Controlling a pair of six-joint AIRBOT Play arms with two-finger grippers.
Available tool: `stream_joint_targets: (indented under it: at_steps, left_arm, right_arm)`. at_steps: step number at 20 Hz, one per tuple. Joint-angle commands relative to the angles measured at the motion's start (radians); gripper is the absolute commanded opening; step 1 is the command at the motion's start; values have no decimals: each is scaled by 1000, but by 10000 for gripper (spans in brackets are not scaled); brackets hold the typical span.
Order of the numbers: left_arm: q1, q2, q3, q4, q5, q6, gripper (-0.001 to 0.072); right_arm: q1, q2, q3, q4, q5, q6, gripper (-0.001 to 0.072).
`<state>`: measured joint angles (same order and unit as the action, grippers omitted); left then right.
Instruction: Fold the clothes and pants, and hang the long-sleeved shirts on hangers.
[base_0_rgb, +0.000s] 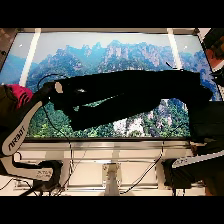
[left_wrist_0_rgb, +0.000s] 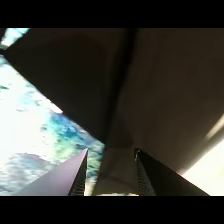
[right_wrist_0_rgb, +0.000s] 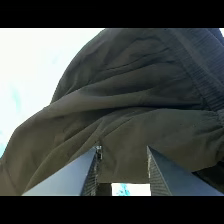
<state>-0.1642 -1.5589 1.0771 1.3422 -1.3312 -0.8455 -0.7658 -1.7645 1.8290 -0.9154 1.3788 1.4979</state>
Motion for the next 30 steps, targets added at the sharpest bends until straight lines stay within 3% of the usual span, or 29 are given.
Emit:
stream_joint_targets:
  at_steps: [1, 2, 3, 9, 19, 23, 27, 30]
  left_arm:
    - [0, -13, 0, 4, -47, 2, 140]
    - [0, -12, 4, 5, -57, 2, 10]
    - [0, -6, 9, 3, -69, -1, 5]
    - [-30, 217, 48, -11, -91, -122, 4]
    - [-114, 684, 48, -20, -16, -487, 5]
    - [-150, 770, 48, -121, -16, -538, 3]
    - [-245, 851, 48, -3, -26, -660, 3]
    - [-285, 845, 46, 130, -123, -749, 4]
  right_arm:
    - [0, 0, 0, 3, -2, 0, 344]
    - [0, 0, 0, 3, -2, 0, 344]
    - [0, 0, 0, 3, -2, 0, 344]
    - [0, -1, 0, 0, -7, 0, 343]
    - [0, -23, -41, -117, 1, 1, 341]
    - [0, -32, -41, -108, -10, 1, 334]
    - [0, -33, -41, -100, -10, 2, 333]
    - [0, -33, -41, -63, -6, 4, 333]
